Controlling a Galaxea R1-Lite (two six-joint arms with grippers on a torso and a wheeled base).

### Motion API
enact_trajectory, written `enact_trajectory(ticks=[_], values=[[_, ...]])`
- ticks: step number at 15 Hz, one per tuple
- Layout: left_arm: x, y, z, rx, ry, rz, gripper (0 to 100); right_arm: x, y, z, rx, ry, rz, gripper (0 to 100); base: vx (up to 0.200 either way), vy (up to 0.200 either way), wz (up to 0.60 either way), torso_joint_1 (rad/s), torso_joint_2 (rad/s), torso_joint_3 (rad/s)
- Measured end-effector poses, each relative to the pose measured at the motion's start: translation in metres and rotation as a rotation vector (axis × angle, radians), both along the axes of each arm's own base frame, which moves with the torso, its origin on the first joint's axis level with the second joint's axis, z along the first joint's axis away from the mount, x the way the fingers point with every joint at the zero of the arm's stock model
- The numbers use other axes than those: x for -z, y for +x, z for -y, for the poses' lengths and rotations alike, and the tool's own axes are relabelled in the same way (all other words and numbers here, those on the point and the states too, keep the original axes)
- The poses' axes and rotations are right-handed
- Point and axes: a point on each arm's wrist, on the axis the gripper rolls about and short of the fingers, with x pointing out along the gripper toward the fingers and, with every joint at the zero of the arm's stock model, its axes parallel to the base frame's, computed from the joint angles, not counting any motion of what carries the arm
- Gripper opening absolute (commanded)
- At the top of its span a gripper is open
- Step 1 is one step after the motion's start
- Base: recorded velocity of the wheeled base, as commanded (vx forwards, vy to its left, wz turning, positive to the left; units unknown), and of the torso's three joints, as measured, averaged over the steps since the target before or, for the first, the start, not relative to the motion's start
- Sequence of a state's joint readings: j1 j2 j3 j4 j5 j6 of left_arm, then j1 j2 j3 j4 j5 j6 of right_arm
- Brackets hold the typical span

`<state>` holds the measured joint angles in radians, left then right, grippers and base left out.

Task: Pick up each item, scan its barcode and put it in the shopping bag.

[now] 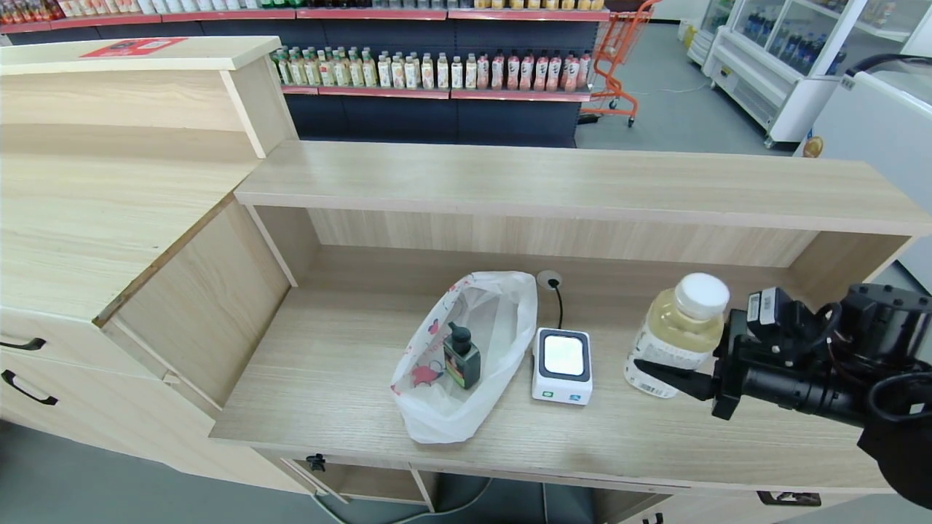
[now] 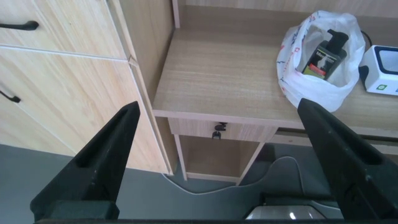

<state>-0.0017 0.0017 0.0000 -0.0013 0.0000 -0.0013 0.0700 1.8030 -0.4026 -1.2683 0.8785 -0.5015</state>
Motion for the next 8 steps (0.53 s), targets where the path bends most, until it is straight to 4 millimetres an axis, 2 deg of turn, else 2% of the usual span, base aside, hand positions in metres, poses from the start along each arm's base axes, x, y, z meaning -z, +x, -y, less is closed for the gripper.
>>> enact_trajectory(ticks=[2,5,8], values=[[0.000,0.000,0.000,0.000,0.000,0.000,100,-0.007,-0.002,0.002,0.190,0.106,-0.136,0,0.000,0.000,0.00,0.000,0.00,0.000],[0.000,0.000,0.000,0.000,0.000,0.000,100,-0.016,-0.003,-0.011,0.428,0.259,-0.234,0,0.000,0.000,0.00,0.000,0.00,0.000],[0.000,0.000,0.000,0.000,0.000,0.000,100,-0.016,0.000,-0.023,0.412,0.280,-0.250,0,0.000,0.000,0.00,0.000,0.00,0.000]])
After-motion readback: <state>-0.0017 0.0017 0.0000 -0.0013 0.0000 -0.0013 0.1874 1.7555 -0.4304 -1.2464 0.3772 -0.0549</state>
